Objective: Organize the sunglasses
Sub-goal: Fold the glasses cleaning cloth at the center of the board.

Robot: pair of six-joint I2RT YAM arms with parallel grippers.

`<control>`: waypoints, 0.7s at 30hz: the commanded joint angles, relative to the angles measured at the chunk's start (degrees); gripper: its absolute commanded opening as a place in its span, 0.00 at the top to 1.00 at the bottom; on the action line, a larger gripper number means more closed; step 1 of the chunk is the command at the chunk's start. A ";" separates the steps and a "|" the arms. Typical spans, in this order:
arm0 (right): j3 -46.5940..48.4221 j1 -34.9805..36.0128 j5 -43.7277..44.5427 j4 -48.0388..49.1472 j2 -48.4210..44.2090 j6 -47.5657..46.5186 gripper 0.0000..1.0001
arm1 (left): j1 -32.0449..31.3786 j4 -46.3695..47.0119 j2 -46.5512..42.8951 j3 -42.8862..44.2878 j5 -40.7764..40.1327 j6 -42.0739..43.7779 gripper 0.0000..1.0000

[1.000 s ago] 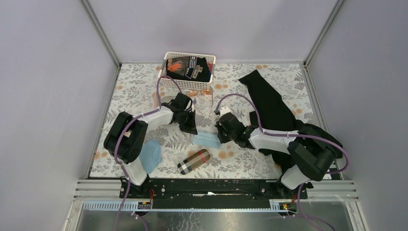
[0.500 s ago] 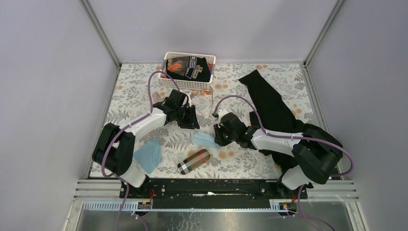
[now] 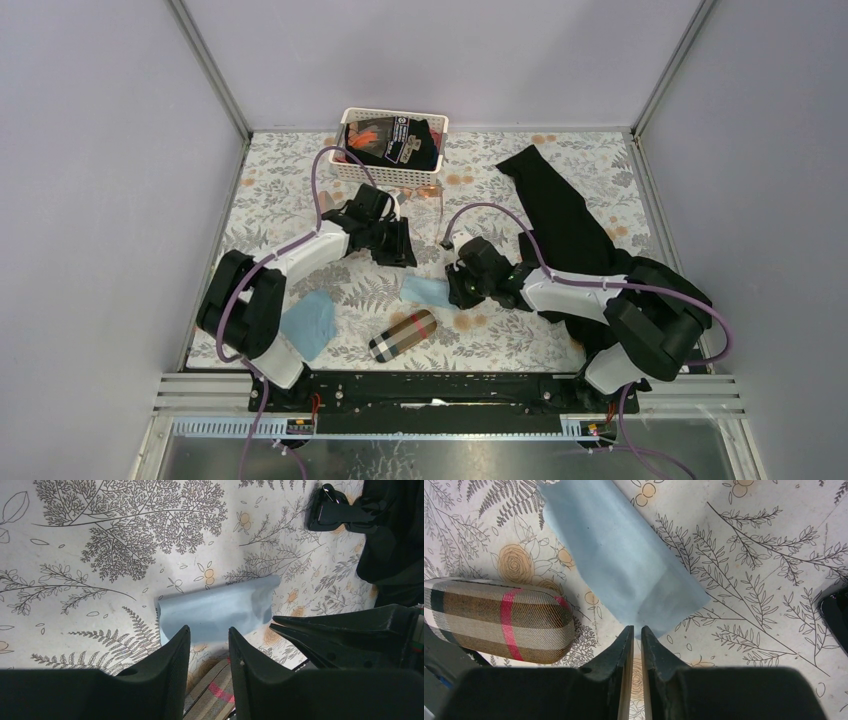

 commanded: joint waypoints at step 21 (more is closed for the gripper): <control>2.95 -0.48 8.48 -2.56 -3.60 19.62 0.80 | -0.39 2.53 3.83 -0.98 1.74 -1.75 0.64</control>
